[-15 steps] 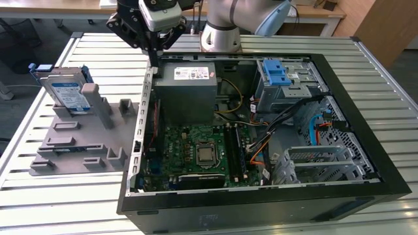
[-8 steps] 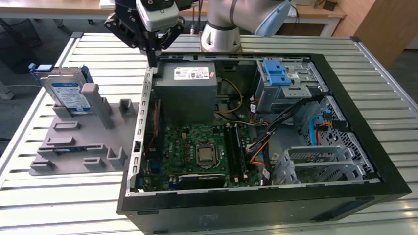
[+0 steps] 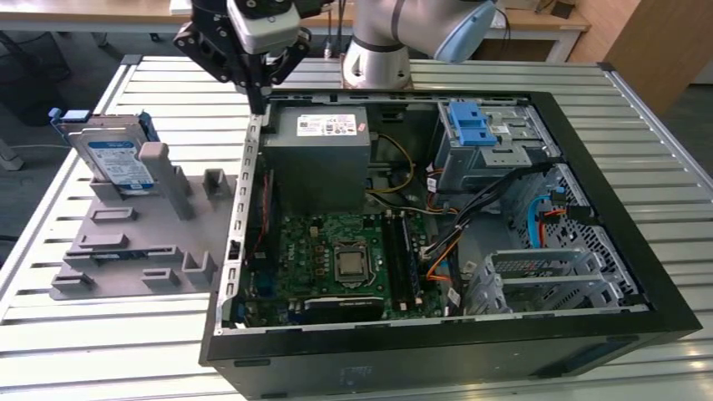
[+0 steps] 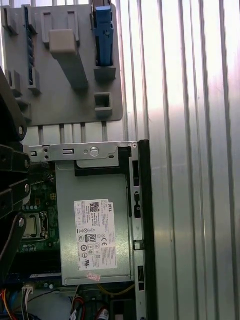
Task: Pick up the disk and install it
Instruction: 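Reach for the disk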
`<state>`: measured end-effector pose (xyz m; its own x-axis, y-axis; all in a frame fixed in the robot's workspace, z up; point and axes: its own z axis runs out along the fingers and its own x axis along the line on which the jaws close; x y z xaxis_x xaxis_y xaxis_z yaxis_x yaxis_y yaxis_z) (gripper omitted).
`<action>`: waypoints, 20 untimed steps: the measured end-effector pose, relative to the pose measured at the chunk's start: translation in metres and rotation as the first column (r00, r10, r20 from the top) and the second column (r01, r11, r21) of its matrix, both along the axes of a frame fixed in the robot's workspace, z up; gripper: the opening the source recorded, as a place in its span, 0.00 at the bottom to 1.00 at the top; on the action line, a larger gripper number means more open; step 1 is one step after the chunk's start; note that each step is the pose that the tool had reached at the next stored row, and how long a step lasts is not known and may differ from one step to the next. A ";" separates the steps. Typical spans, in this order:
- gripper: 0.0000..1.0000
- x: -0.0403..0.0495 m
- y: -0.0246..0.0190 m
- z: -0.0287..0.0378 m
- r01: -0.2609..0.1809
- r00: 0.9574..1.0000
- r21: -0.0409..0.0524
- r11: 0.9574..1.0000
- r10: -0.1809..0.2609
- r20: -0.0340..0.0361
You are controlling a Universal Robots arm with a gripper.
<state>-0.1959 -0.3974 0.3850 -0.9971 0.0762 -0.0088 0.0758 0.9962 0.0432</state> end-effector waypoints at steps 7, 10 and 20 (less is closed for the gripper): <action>0.11 -0.0028 0.0000 0.0000 0.000 1.000 0.000 1.000 0.000 0.000; 0.11 -0.0040 0.0000 0.0000 0.000 1.000 0.000 1.000 0.000 0.000; 0.11 -0.0063 0.0000 -0.0002 0.000 1.000 0.000 1.000 0.000 0.000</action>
<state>-0.2022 -0.3975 0.3848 -0.9970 0.0763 -0.0088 0.0758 0.9962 0.0432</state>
